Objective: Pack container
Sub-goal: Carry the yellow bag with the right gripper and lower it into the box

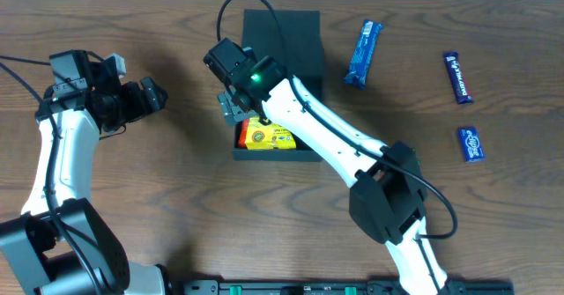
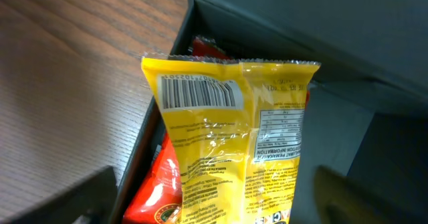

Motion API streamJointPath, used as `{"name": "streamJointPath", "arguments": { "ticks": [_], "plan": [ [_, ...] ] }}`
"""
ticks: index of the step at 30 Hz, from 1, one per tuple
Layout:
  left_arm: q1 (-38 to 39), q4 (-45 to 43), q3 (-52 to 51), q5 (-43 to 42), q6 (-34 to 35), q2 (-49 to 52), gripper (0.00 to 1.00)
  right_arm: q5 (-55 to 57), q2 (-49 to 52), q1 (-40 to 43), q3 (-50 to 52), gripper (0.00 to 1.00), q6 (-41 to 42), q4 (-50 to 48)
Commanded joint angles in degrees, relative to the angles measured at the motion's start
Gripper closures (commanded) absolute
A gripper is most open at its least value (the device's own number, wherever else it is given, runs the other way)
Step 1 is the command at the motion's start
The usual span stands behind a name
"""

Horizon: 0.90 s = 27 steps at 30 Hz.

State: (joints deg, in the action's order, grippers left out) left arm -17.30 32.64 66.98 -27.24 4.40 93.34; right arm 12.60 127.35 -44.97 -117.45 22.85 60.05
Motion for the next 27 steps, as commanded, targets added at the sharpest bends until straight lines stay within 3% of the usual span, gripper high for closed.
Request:
{"name": "streamJointPath", "arguments": {
  "ticks": [1,3,5,6,8,15,27],
  "plan": [
    [-0.04,0.13,1.44,-0.87,-1.07,0.61,0.05,0.48,-1.4,-0.17,-4.07,0.05,0.2,0.37],
    [-0.04,0.13,1.44,-0.87,-1.05,0.61,0.05,0.5,-3.02,0.37,-6.27,0.23,-0.81,1.14],
    [-0.04,0.13,1.44,-0.87,-1.05,0.61,0.05,0.55,-4.9,1.4,-7.67,0.93,-2.97,1.75],
    [-0.04,0.13,1.44,-0.87,-1.05,0.61,0.05,0.46,-6.01,2.21,-7.85,0.99,-4.42,2.1],
    [-0.04,0.13,1.44,-0.87,-1.05,0.63,0.05,-0.98,-7.04,3.91,-7.78,0.99,-6.27,3.41],
    [-0.02,0.2,1.44,-0.9,-1.03,0.63,0.05,-22.47,-5.49,10.21,1.9,0.98,-12.72,3.93],
    [0.07,0.68,1.44,-0.9,-0.98,0.63,0.05,-27.08,-5.44,7.48,14.01,0.99,-17.38,-4.57]
  ]
}}
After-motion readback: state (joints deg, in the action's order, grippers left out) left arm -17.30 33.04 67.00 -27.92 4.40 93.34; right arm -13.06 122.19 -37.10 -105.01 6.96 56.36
